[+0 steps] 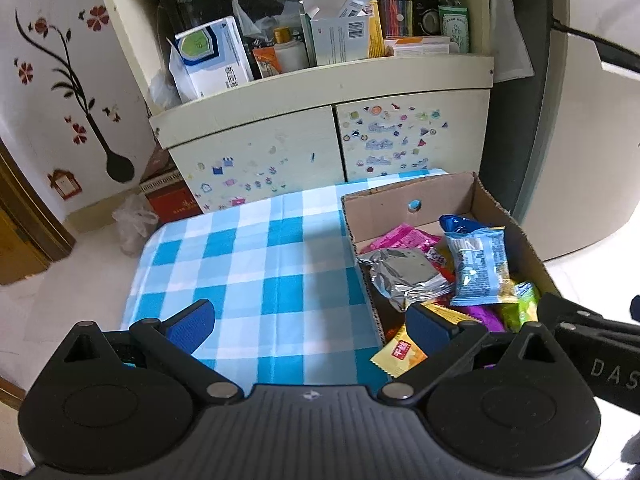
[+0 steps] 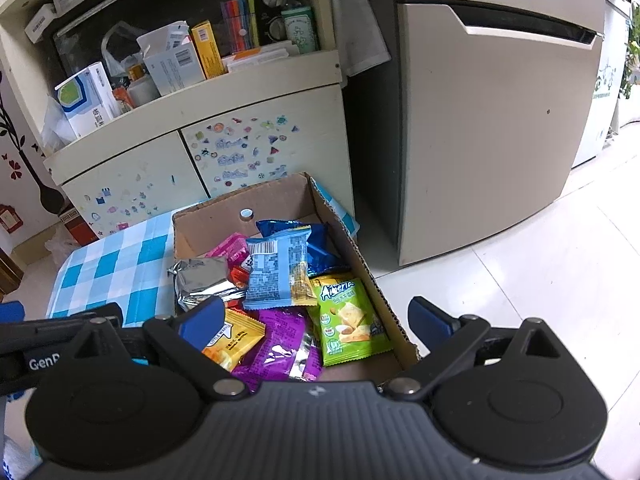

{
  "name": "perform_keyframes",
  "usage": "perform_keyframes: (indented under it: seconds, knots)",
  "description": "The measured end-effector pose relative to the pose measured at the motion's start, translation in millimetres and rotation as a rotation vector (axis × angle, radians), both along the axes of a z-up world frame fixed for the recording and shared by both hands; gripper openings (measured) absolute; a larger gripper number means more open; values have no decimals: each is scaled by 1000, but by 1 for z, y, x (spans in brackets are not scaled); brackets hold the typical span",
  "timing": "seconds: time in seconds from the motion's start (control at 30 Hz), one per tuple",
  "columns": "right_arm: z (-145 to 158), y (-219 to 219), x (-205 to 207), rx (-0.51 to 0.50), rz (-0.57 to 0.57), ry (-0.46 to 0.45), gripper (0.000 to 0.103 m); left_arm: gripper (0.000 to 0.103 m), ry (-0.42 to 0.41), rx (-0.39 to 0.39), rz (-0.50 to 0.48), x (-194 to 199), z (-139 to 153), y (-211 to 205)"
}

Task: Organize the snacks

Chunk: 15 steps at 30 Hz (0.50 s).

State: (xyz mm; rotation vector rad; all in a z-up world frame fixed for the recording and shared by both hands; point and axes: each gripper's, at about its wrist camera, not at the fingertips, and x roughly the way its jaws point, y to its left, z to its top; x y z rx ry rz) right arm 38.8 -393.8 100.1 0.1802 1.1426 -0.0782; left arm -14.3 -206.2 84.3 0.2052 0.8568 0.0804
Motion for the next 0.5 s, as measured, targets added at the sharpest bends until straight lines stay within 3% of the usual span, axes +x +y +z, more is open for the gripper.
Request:
perform_keyframes:
  seconds: [0.5]
  knots:
    - [-2, 4, 2, -9, -2, 2, 98, 103, 13, 28, 14, 5, -3, -1]
